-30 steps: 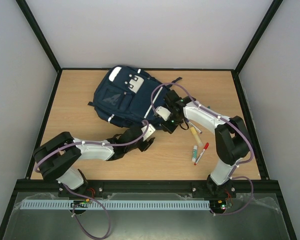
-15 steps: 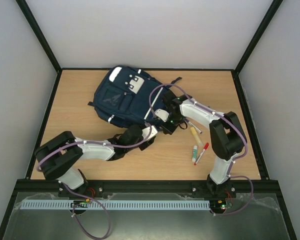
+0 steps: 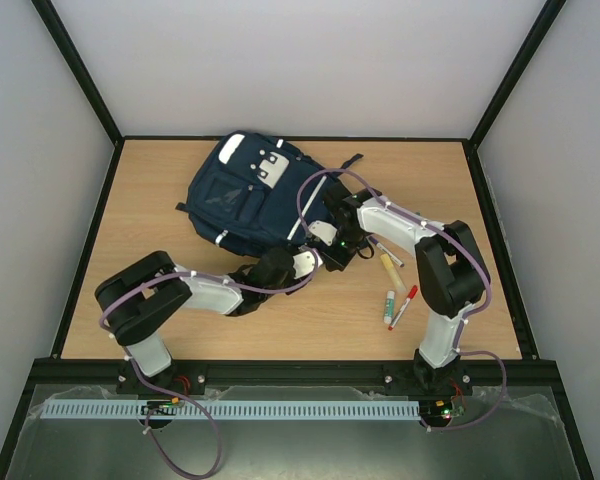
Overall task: Pack the student bag
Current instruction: Zip the student bag at the center of the board.
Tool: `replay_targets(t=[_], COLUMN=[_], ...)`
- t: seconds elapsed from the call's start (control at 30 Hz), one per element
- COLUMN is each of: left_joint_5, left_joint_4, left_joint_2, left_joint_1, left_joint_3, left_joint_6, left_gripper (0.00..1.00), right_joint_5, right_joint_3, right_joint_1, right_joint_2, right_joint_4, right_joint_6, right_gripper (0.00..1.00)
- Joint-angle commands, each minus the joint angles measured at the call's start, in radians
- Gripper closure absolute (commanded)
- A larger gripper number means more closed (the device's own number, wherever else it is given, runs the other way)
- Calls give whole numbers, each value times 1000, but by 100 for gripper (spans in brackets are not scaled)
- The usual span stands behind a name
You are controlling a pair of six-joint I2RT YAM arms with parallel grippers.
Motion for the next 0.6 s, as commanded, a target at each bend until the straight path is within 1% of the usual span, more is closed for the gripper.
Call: replay_targets(t=[0.0,0.13,0.27,0.33,0.47,0.57], left_joint_5=[9,5,0,-4,-16,-39], left_joint_4=[48,44,46,31,12,-1], left_joint_2=[40,70,73,64,30,7], left_joint_1=[-6,-10,-11,-15,-31,-48], left_joint_3=[38,54,55,50,17,-8], left_joint_6=[36,51,50,49,41,23], left_gripper=[48,59,78,85,94,95], right_joint_5=[-48,-65,-64,-50,-29,-3], right_joint_3=[14,16,17,26,54,74], right_joint_1=[3,4,0,-8,-45,-66], right_joint_2=[21,30,39,47,45,42], right_joint_4=[-133,-147,-165,-177,-200,-213], right_joint_6=[-21,-23,-27,-22,-20,-24], right_gripper=[99,99,99,99,99,99])
